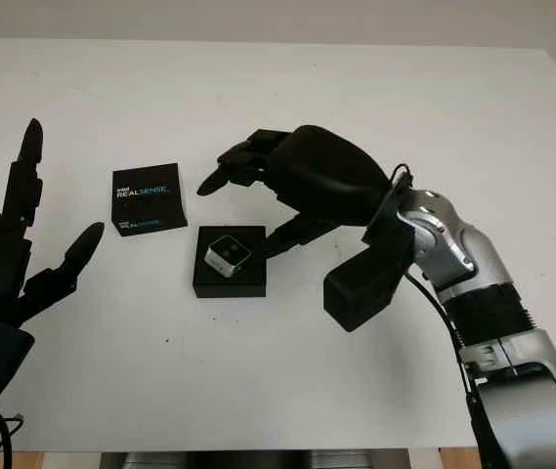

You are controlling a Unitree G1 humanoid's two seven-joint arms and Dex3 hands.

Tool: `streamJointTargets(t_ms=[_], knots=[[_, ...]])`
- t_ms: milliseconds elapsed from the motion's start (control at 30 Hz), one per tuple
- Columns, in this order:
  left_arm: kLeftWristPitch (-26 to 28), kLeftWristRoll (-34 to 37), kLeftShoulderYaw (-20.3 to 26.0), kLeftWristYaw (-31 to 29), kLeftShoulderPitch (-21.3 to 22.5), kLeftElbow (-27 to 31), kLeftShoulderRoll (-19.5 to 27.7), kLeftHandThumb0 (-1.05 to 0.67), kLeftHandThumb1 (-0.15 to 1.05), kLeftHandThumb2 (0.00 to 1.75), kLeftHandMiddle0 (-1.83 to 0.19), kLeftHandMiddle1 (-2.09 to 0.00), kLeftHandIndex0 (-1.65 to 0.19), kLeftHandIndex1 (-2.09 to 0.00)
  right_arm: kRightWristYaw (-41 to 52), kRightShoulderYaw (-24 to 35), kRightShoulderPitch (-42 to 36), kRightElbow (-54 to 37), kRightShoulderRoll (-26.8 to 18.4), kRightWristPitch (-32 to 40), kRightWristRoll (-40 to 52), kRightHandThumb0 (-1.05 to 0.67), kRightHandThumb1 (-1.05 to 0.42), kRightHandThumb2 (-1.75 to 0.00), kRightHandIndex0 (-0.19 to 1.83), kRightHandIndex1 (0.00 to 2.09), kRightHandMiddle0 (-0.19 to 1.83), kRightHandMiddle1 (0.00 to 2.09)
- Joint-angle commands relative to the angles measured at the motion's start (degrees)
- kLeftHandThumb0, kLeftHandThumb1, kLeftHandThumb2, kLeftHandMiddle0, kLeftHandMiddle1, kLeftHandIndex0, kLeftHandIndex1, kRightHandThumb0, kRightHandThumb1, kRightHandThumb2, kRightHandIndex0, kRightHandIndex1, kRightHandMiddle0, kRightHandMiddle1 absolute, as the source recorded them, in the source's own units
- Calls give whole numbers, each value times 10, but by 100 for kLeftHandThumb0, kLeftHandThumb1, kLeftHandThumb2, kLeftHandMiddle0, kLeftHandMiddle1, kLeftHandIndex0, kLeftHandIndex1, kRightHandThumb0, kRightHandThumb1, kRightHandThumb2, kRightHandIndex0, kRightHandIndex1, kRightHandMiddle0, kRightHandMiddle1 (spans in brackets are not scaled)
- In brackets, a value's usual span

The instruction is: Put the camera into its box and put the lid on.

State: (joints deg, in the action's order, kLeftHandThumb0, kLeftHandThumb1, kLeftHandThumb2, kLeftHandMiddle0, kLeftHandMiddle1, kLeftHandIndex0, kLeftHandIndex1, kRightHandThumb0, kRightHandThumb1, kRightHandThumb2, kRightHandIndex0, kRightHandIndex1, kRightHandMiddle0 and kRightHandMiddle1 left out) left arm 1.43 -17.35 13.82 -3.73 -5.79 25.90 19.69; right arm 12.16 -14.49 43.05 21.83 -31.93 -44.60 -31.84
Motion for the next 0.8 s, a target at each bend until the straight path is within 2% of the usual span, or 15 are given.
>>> streamJointTargets(t_ms=[0,433,767], knots=[[-4,2,2,3,2,7,0,-85,105,48,19,0,17,-5,3,-5,5,-1,-2,-5,1,-66,-84,-6,20,68,30,75],[-5,-1,3,5,-2,11,-1,-86,105,48,19,0,16,-6,-31,-18,-3,18,-2,-30,-42,-74,-86,-6,21,68,28,75],[-3,-1,3,4,-5,11,-2,-86,105,48,19,0,15,-6,-55,-32,-3,39,11,-29,-55,-72,-86,-5,20,69,28,76]])
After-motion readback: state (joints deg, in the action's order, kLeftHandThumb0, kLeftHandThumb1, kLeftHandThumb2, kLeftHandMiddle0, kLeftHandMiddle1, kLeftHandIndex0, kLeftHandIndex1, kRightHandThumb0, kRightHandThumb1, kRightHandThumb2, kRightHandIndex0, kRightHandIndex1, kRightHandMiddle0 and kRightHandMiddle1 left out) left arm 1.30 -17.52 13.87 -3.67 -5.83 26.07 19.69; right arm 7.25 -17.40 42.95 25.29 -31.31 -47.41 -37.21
